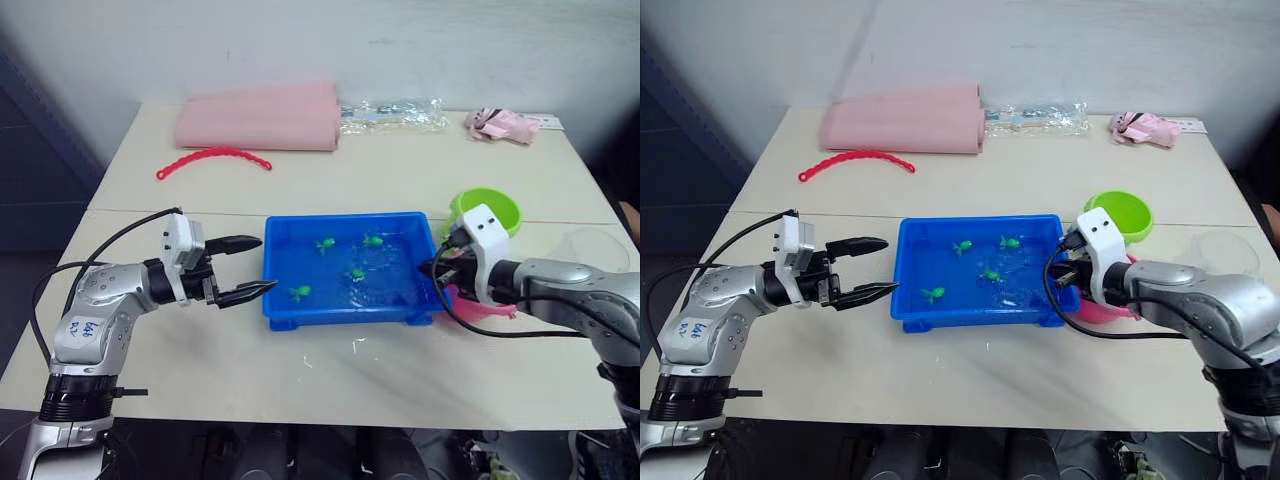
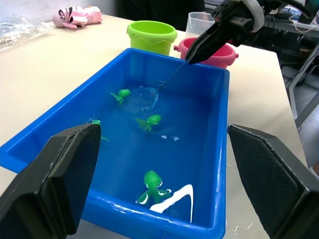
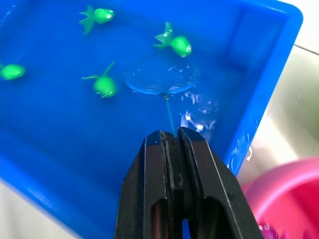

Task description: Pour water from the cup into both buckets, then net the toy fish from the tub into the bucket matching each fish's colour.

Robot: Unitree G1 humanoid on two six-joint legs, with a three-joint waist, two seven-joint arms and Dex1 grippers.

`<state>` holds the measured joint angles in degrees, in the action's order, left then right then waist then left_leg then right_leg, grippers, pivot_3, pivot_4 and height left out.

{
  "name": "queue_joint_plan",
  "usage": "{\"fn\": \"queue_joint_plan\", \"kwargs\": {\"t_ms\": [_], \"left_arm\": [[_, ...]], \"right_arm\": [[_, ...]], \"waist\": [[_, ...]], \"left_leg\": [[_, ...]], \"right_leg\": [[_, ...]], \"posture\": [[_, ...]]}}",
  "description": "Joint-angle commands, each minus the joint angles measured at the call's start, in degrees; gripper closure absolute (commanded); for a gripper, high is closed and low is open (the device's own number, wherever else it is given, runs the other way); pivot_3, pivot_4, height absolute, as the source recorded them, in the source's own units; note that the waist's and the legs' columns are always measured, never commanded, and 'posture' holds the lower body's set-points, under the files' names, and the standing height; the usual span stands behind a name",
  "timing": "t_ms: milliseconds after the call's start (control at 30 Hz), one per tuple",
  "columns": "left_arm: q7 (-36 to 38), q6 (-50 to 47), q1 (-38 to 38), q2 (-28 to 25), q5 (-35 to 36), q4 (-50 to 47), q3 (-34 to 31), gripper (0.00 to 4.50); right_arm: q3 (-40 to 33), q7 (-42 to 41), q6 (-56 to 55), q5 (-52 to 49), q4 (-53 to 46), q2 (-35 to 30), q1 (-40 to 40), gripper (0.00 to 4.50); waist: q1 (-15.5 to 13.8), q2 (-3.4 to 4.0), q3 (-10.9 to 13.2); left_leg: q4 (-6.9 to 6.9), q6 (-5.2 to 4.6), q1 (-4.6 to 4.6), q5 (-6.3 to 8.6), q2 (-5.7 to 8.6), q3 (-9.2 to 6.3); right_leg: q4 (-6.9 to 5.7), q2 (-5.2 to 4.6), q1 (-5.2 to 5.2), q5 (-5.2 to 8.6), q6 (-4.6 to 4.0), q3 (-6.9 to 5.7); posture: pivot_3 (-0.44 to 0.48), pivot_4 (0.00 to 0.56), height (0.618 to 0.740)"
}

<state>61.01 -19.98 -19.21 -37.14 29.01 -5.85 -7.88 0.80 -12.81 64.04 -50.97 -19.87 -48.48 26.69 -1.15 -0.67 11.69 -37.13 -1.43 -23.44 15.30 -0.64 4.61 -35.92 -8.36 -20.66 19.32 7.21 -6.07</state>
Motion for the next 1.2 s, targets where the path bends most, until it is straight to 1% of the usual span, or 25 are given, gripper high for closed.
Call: {"fn": "queue_joint_plan", "kwargs": {"t_ms": [33,133,333,467,633,833,933,1067,1200], "left_arm": [[-0.6,-0.3,-0.1,-0.5,1.0,-1.8,-0.7,0.08],[-1.0,-0.2,0.1,-0.1,1.0,-1.6,-0.8,0.08],[-0.8,0.2,-0.9,0.9,0.7,-0.6,0.4,0.08],[-0.1,0.8,-2.5,1.2,0.4,1.2,1.0,0.08],[1.0,1.3,-3.9,1.5,0.3,2.8,2.2,0.08],[2.2,1.6,-5.5,1.9,0.2,4.4,3.4,0.08],[3.2,1.8,-7.1,2.4,0.1,5.9,4.2,0.08],[4.3,2.2,-8.4,3.1,0.1,7.4,4.9,0.08],[5.0,2.5,-9.8,4.4,0.5,8.4,5.3,0.08]], "right_arm": [[-2.4,-2.3,-2.4,2.7,-2.9,0.1,-2.7,4.50],[-3.7,-4.5,-5.9,5.0,-4.8,0.4,-6.2,4.50],[-6.9,-9.3,-17.1,10.8,-9.5,1.8,-15.6,4.50],[-9.2,-12.7,-26.8,14.5,-11.7,4.9,-22.8,4.50],[-11.6,-15.3,-34.1,17.6,-12.9,8.0,-29.5,4.50],[-14.9,-17.9,-38.4,18.9,-15.5,9.1,-35.9,4.50],[-18.0,-18.1,-38.5,17.2,-17.8,9.9,-39.0,4.50],[-20.5,-18.0,-37.6,15.5,-20.2,10.9,-41.4,4.50],[-23.1,-17.9,-38.5,14.4,-20.6,12.5,-42.5,4.50]], "waist": [[-0.2,0.00,0.0],[-0.2,0.00,0.0],[-0.1,0.00,0.0],[-0.2,0.00,0.0],[-0.2,0.00,0.0],[-0.2,0.00,0.0],[-0.2,0.00,0.0],[-0.2,0.00,0.0],[-0.2,0.00,0.0]], "left_leg": [[0.00,0.00,-0.01,0.00,0.00,0.00],[0.00,-0.02,-0.04,0.01,0.01,0.00],[0.01,-0.02,-0.02,0.01,0.01,0.02],[0.02,-0.02,-0.02,0.01,0.01,0.03],[0.00,-0.02,0.02,0.01,0.02,0.04],[0.01,-0.01,0.04,0.01,0.00,0.04],[0.00,-0.01,0.06,0.01,0.01,0.04],[0.00,-0.01,0.09,0.01,0.01,0.04],[0.02,0.00,0.14,0.01,0.00,0.05]], "right_leg": [[0.00,0.00,0.00,0.00,0.00,0.00],[0.02,0.00,0.01,-0.01,0.01,-0.02],[0.00,0.03,-0.01,-0.02,0.04,0.00],[0.01,0.04,0.01,-0.02,0.04,0.00],[0.00,0.05,0.03,-0.03,0.05,0.03],[0.00,0.07,0.02,-0.03,0.05,0.04],[0.00,0.07,0.05,-0.03,0.05,0.05],[0.02,0.07,0.07,-0.03,0.05,0.06],[0.02,0.07,0.07,-0.03,0.05,0.09]], "posture": [[0.000,0.150,0.740],[0.000,0.150,0.740],[0.000,0.150,0.740],[0.000,0.150,0.740],[0.000,0.150,0.740],[0.000,0.150,0.740],[0.000,0.150,0.740],[0.000,0.150,0.740],[0.000,0.150,0.740]]}}
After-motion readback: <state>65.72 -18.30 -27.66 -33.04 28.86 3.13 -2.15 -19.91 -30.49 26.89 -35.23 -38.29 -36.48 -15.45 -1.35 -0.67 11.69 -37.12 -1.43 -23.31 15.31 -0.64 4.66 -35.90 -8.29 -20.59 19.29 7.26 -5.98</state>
